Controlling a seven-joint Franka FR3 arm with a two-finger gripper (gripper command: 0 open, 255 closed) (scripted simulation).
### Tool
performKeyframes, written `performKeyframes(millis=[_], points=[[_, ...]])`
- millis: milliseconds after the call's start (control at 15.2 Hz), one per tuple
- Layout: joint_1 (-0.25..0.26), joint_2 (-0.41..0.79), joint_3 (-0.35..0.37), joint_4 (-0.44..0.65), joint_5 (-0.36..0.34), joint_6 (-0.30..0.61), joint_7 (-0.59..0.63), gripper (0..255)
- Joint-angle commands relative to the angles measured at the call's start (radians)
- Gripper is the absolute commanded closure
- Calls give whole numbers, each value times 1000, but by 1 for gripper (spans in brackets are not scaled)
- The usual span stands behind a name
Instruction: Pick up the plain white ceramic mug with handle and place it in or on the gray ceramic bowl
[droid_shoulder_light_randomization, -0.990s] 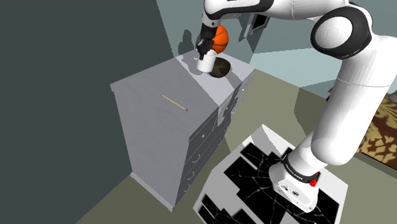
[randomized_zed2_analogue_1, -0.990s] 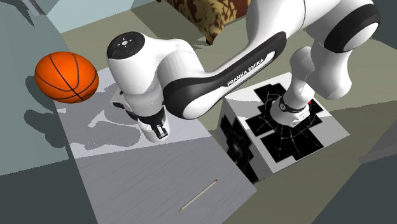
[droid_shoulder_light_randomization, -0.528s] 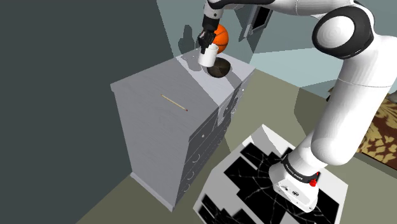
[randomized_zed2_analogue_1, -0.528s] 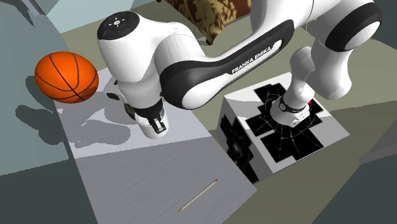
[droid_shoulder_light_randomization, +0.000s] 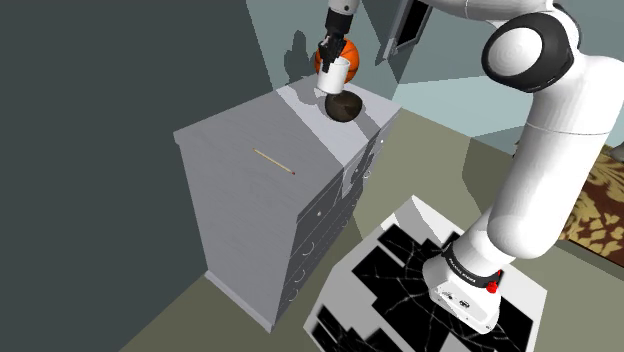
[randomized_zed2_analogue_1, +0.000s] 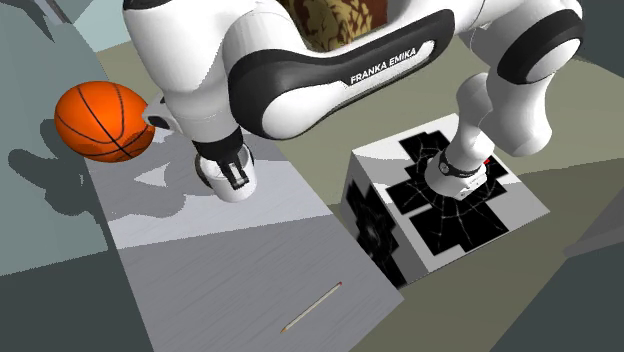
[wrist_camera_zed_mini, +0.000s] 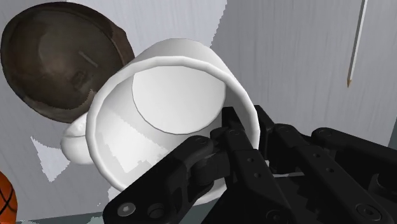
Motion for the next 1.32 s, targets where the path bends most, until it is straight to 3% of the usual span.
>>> performKeyframes(millis=[0, 462, 594, 726, 924, 1254], points=[[-26, 22, -10, 44, 6, -23, -36, 255], [-142, 182, -43, 339, 37, -160, -168, 255], [-181, 263, -48, 485, 48, -227, -201, 255], [-222, 381, -47, 700, 60, -324, -223, 255], [-210, 306, -49, 526, 54, -225, -228, 255], [-200, 251, -52, 364, 50, -119, -232, 255]])
